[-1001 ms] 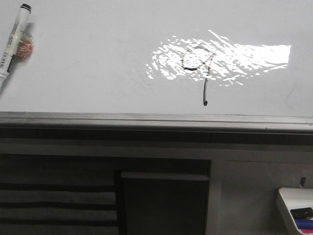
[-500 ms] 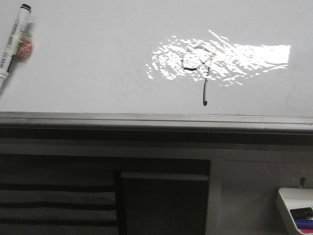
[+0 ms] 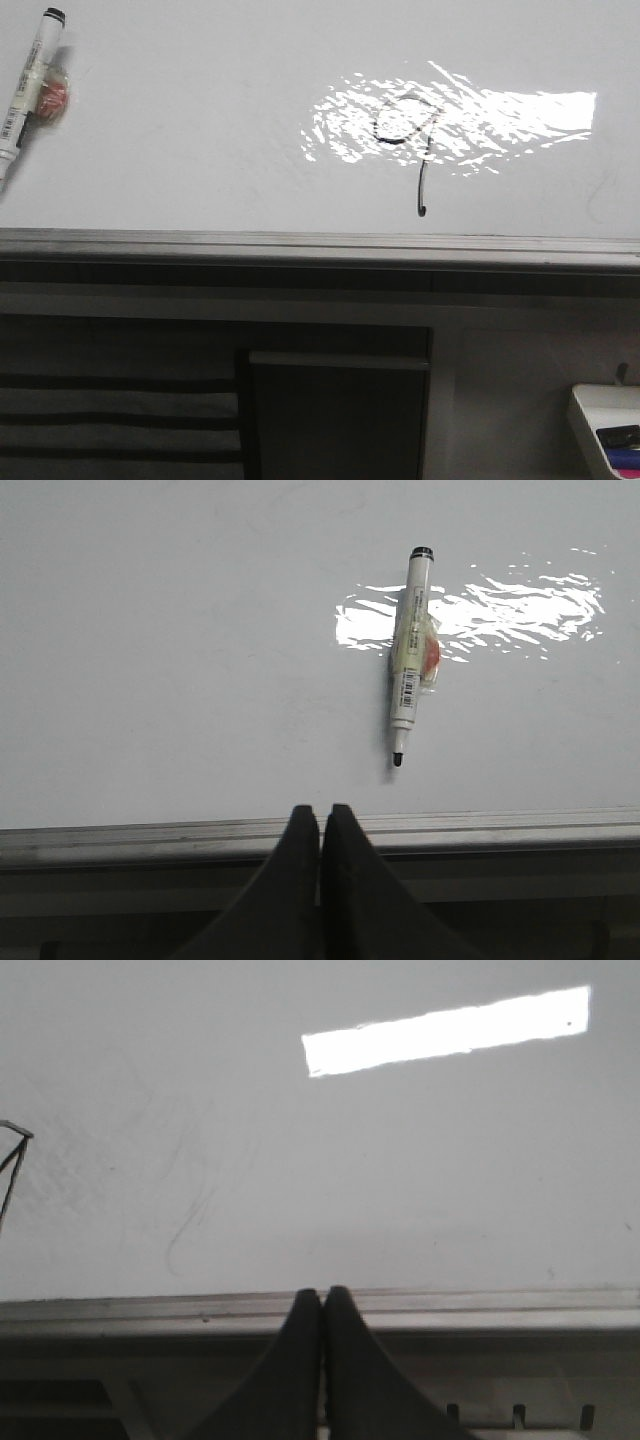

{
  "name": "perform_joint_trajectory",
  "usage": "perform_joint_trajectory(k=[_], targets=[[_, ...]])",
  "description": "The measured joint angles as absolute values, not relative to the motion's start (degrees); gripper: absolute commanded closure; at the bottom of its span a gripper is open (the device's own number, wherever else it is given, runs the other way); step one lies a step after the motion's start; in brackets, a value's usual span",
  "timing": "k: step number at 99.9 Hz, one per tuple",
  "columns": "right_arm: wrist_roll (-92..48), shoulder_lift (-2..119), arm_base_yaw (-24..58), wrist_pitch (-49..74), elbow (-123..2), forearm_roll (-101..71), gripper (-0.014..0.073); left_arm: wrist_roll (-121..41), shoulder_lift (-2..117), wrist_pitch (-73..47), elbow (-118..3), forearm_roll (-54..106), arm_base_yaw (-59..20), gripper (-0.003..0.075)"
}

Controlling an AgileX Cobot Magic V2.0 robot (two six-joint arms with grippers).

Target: Write number 9 on whiteboard

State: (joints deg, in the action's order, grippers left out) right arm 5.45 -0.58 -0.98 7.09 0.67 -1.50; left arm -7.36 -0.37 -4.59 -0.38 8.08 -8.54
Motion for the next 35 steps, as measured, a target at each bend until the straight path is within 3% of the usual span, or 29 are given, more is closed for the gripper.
perform_joint_trajectory(k=[35], targets=[[5.4,-0.6,-1.0,5.4,0.7,-1.6,0.0666,-7.4,-0.4,-4.6,-0.4,8.1,-8.5,0.0741]])
